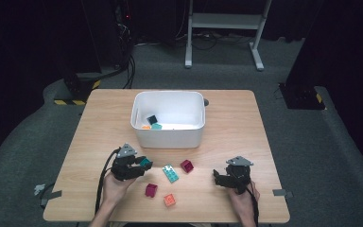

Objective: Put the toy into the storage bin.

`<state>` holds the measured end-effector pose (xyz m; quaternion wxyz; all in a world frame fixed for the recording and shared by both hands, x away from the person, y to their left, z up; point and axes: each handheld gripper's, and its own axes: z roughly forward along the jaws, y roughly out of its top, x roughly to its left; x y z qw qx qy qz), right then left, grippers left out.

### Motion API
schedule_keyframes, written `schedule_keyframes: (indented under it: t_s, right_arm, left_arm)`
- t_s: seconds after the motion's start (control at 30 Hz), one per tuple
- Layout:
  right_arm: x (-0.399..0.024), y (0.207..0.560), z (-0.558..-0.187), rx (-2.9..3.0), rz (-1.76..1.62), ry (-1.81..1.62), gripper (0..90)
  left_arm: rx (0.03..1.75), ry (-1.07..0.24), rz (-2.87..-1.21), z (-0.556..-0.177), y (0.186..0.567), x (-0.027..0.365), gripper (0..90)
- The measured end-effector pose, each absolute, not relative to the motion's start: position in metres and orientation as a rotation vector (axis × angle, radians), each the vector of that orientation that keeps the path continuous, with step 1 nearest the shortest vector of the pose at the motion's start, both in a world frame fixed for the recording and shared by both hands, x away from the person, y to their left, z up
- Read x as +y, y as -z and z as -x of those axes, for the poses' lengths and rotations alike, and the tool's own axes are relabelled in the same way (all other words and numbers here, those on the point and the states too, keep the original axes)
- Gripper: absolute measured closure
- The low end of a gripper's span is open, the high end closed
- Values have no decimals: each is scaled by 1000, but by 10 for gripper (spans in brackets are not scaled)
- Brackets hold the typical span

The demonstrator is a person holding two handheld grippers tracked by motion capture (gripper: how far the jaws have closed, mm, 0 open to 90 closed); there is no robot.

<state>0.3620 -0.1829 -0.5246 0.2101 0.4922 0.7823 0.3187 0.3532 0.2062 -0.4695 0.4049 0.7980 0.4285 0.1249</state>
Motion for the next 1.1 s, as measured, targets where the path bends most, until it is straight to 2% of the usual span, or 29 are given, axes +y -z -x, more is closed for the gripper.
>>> schedule_keyframes:
  t_s: [0.43,1.1]
  right_arm:
    - [-183,525,-362,2175,-1369,-886,137]
    - [-183,525,-362,2175,-1370,-886,137]
  left_arm:
    - [1040,-355,-2005,-360,439,210,584]
    - [1026,-389,-2014,-369,415,214,584]
